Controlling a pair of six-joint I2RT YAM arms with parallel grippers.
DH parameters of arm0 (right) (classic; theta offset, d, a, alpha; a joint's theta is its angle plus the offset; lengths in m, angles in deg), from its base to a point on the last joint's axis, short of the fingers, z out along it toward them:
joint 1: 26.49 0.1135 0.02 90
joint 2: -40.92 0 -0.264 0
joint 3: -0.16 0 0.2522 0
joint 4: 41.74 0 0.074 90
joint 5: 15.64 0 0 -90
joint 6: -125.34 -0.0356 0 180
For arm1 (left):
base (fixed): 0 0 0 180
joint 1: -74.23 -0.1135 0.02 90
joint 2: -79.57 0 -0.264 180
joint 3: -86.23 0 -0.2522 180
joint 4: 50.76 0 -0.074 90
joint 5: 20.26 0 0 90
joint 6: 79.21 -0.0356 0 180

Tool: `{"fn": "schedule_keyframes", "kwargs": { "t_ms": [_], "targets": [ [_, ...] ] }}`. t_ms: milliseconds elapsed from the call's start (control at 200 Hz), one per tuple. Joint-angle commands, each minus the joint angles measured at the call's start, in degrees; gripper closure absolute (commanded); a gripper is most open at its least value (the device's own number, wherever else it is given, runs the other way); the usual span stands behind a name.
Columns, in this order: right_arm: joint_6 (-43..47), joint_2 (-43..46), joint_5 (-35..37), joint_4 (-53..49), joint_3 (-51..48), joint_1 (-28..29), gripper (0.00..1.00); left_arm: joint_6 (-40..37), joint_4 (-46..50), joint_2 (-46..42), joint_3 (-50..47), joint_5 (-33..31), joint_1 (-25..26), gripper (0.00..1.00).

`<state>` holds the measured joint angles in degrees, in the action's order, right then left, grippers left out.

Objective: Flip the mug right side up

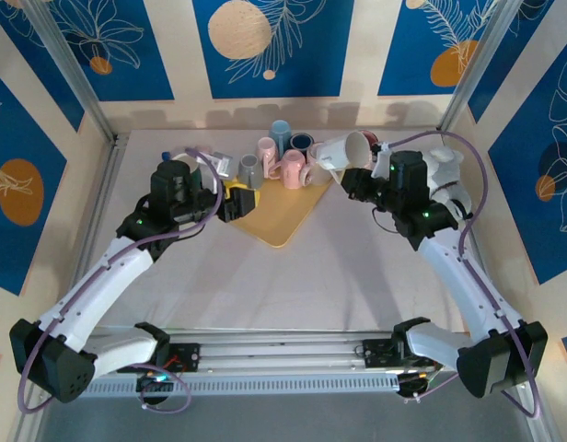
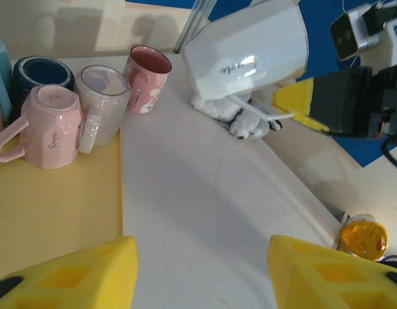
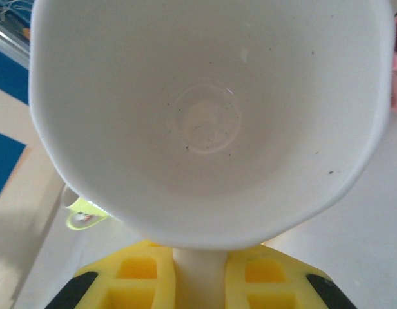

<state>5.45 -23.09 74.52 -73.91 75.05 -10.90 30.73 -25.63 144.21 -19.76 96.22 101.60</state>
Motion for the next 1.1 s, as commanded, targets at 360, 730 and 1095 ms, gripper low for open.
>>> {"fn": "schedule_keyframes", "kwargs": {
  "t_ms": [360,730,1095],
  "targets": [
    [13.0,-10.2,11.2,-7.1,11.3,-5.5,1.0,-6.6,3.3,2.1,-2.2,-1.1,-0.6,0.44],
    [14.6,-25.5,14.7,-18.3,23.0,-9.9,1.0,-8.2,3.1,3.0,-3.9,-0.6,-0.6,0.44],
    [12.7,-36.2,16.7,-22.9,30.1,-15.8,1.0,-10.2,3.3,4.7,-4.7,0.0,-0.7,0.44]
  ]
}}
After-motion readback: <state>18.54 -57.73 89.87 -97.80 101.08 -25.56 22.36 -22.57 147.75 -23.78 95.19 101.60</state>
